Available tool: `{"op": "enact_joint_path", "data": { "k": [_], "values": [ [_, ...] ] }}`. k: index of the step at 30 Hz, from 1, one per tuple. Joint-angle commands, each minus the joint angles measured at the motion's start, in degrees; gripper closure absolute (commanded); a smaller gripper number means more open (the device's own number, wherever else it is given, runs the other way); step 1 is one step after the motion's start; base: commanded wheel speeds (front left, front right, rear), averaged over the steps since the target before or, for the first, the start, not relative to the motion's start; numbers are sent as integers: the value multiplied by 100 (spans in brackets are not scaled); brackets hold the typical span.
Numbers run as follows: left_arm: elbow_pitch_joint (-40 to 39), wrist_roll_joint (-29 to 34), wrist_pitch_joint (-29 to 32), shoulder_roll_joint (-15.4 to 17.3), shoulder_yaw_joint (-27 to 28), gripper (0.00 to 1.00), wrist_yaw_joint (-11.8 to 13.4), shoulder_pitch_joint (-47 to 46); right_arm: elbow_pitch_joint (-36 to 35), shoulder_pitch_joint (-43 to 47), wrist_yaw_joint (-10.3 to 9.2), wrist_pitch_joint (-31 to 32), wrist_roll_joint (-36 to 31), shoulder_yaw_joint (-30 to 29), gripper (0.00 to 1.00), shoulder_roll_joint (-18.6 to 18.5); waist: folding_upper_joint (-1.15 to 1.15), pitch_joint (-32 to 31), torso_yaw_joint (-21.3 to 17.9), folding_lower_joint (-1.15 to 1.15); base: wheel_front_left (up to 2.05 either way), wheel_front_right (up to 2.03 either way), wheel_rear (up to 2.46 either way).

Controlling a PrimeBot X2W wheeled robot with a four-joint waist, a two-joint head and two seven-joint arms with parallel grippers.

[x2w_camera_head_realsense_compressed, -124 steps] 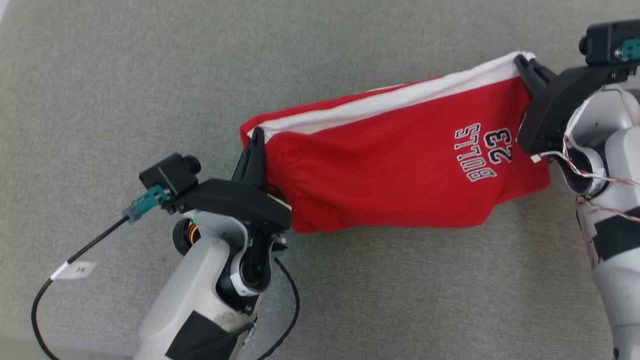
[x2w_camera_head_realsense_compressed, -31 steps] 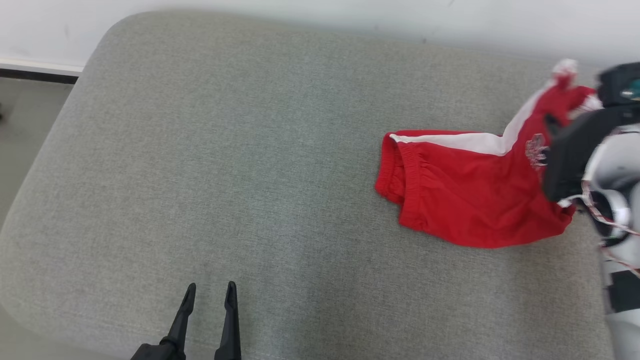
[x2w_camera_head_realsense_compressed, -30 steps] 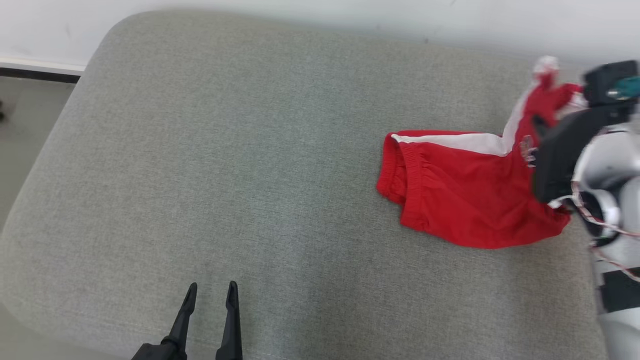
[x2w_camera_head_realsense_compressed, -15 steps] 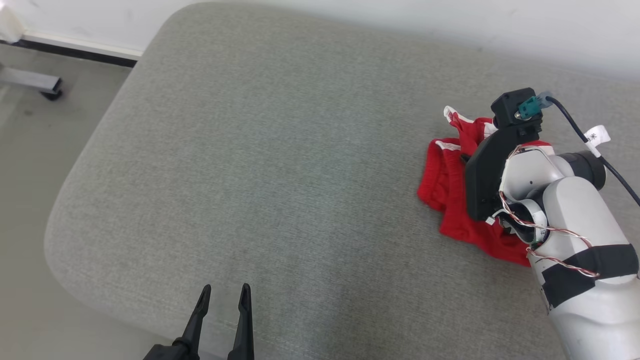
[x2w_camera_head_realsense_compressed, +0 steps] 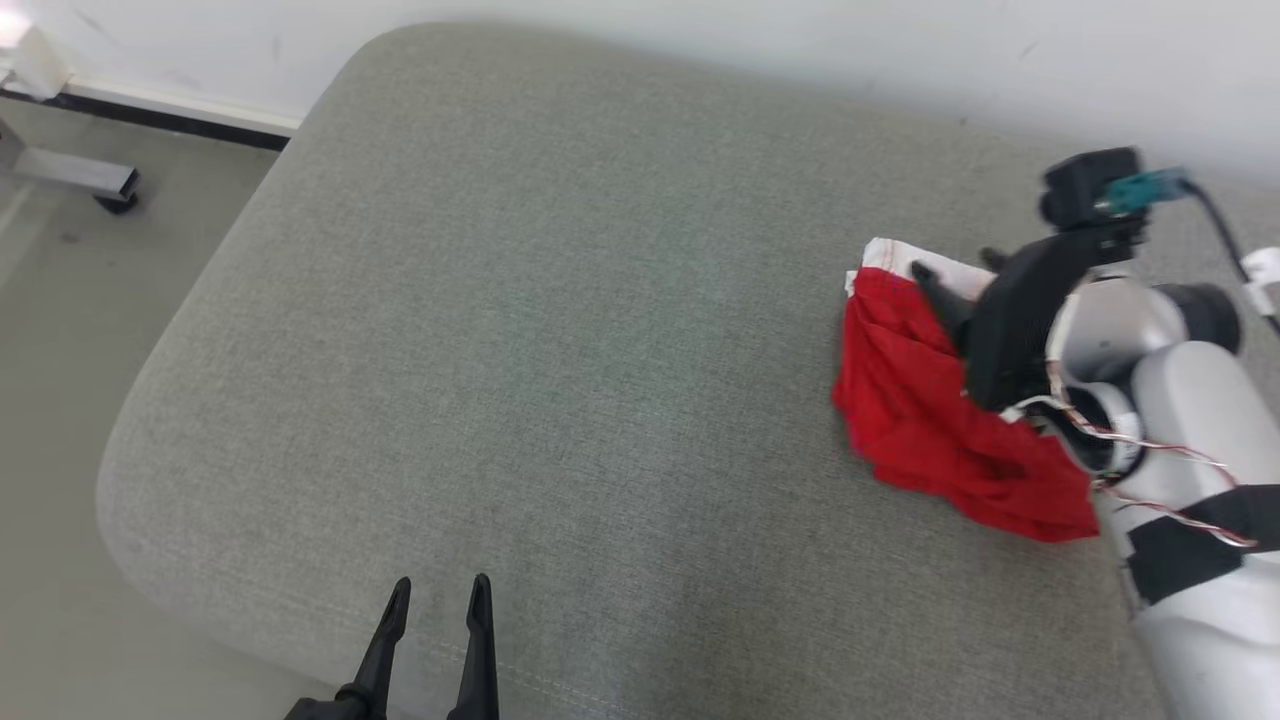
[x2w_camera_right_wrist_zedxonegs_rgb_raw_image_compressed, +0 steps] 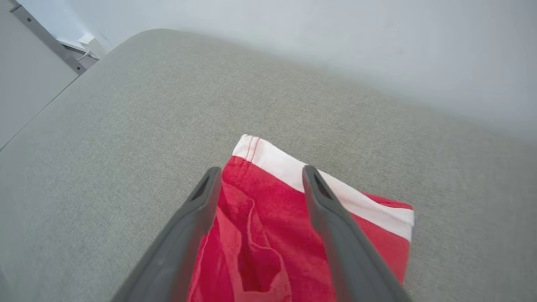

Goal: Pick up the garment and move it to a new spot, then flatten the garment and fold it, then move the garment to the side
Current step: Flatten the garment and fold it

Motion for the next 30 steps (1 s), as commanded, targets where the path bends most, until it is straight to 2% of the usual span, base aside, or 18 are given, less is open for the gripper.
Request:
{"op": "enact_joint_path", "data": {
  "k": [1,10,11,13,19,24,30],
  "values": [
    [-32,26,-15,0,25,0,-24,66,-73,123,-14,-121,-64,-117,0,-110,-1,-75,-102,0,0,0,0],
    [-60,66,-15,0,22,0,-48,46,-117,921,-14,-904,-547,-885,0,-368,-1,-137,-239,0,0,0,0],
    [-66,62,-15,0,22,0,-48,31,-58,1024,-14,-1013,-630,-959,7,-370,-1,-123,-248,0,0,0,0],
    [-81,54,-15,0,24,0,-46,-6,66,1180,-13,-1211,-740,-986,99,-327,-1,-83,-261,0,0,0,0],
    [-85,71,-15,0,36,0,-56,-101,460,1260,-14,-1648,-892,-546,100,-185,-1,8,-255,0,0,0,0],
    [-64,85,-15,0,95,0,-47,-93,543,1185,-14,-1734,-554,261,100,-64,-1,-29,-263,0,0,0,0],
    [-41,108,-15,-1,154,0,-21,57,218,1325,-14,-1630,-103,1416,100,22,-1,-191,-393,0,0,0,0]
  ]
}}
